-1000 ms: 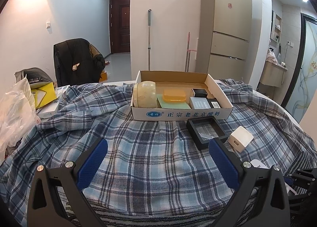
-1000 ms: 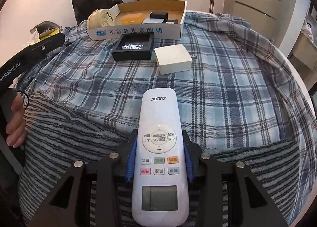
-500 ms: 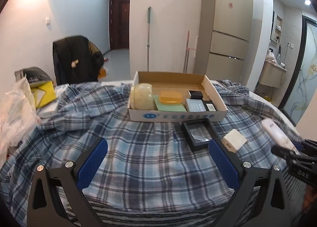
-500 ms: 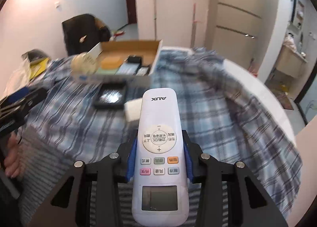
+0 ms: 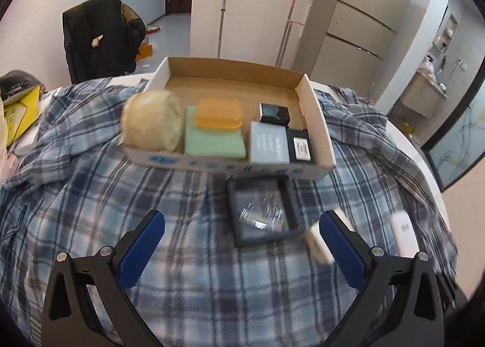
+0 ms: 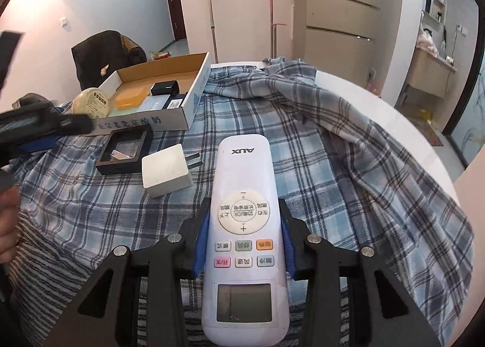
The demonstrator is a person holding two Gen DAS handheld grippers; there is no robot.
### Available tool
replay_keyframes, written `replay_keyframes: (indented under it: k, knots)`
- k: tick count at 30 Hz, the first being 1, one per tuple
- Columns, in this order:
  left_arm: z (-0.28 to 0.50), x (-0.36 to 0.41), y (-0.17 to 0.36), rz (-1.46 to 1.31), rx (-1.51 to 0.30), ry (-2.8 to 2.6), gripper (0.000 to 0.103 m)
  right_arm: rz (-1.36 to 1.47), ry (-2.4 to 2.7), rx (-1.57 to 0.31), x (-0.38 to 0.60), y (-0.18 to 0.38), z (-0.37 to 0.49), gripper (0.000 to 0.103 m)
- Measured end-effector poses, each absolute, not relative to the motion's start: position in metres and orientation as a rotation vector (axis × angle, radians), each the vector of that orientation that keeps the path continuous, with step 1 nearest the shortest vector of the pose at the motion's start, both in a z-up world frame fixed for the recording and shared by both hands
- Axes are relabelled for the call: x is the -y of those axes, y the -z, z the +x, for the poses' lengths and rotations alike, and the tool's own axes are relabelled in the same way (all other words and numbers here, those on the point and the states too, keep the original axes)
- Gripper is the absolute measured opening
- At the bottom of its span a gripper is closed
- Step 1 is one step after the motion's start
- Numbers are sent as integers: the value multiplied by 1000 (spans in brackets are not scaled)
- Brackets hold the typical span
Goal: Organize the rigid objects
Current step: 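Lift the white remote with the right gripper while the left gripper approaches the black square frame, then close the left gripper on the black square magnifier frame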
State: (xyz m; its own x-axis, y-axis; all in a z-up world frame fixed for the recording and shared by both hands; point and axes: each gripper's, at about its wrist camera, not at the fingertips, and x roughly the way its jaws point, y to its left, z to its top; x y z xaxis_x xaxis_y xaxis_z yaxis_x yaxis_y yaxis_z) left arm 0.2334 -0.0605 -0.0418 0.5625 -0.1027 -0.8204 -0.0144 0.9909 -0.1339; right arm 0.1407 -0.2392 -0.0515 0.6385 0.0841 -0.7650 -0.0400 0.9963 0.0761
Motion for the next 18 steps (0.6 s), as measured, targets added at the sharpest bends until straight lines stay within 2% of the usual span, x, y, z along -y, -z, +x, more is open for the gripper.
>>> replay_keyframes:
  k: [5, 10, 12, 14, 18]
  knots:
    - [258, 87, 62, -32, -1013, 20, 103, 68, -64, -856, 245, 49, 138, 39]
    - [275, 87, 71, -101, -1059, -1, 103, 101, -80, -891, 250, 57, 142, 39]
    - [279, 84, 74, -155, -1091, 40, 98, 111, -84, -889, 251, 57, 141, 39]
    - [284, 81, 77, -188, -1137, 54, 83, 114, -81, -887, 252, 57, 141, 39]
    - [288, 74, 84, -228, -1187, 67, 81, 116, -84, -894, 251, 59, 141, 39]
